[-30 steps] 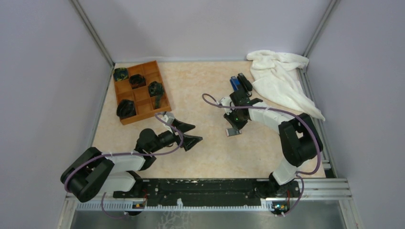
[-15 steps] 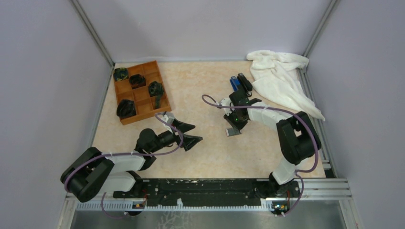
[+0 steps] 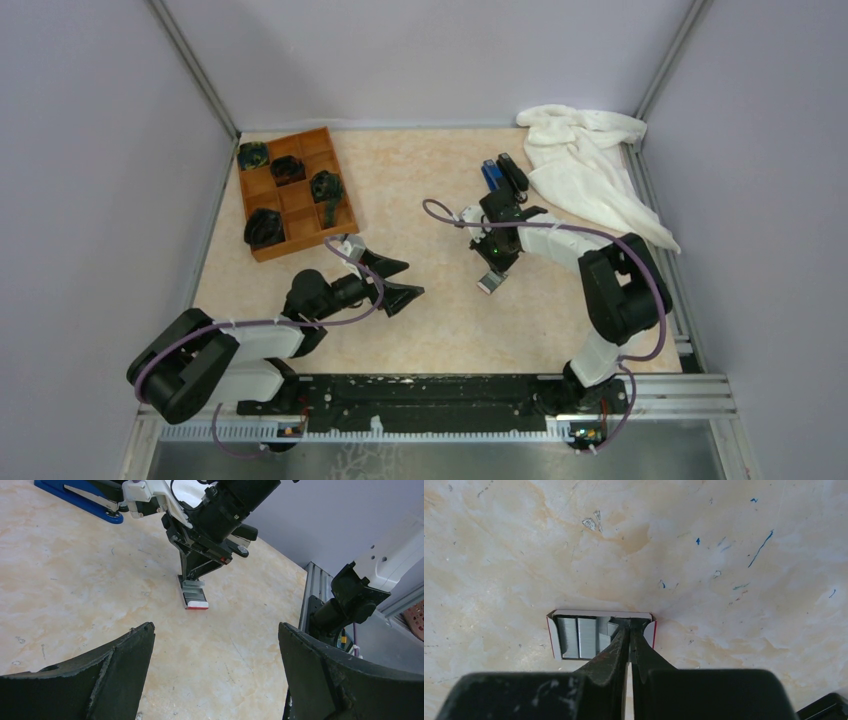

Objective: Unload the staples from the stapler

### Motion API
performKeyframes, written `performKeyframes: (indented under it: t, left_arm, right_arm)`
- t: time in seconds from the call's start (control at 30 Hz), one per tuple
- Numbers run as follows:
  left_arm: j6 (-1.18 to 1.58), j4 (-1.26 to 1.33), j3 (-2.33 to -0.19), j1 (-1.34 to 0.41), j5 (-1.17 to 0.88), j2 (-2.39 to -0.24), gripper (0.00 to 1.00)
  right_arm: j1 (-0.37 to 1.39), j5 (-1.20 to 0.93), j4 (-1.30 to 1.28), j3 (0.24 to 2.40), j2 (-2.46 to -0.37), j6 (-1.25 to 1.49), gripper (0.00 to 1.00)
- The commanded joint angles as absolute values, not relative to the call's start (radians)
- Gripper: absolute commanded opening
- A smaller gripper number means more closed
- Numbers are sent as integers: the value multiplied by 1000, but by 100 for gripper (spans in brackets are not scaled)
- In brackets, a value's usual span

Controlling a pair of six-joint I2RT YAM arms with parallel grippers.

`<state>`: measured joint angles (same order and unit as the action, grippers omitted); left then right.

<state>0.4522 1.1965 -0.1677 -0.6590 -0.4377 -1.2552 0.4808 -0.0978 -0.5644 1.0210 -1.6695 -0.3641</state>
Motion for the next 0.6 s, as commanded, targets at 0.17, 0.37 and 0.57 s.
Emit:
performKeyframes:
  t: [0.17,0.37,0.57]
  left_arm:
    - [458,1218,-177,-657,-443,-1254,98]
    - [458,1211,-176,-657,-441,-1247,98]
    - [456,1203,-185,-657,-444,-1247,98]
  right_arm:
    - [510,-70,-549,1025,-1624,-374,4]
    - [518,-56,-547,1026,-1620,-379,4]
    - [522,-48,-544,1025,-1605,-383,4]
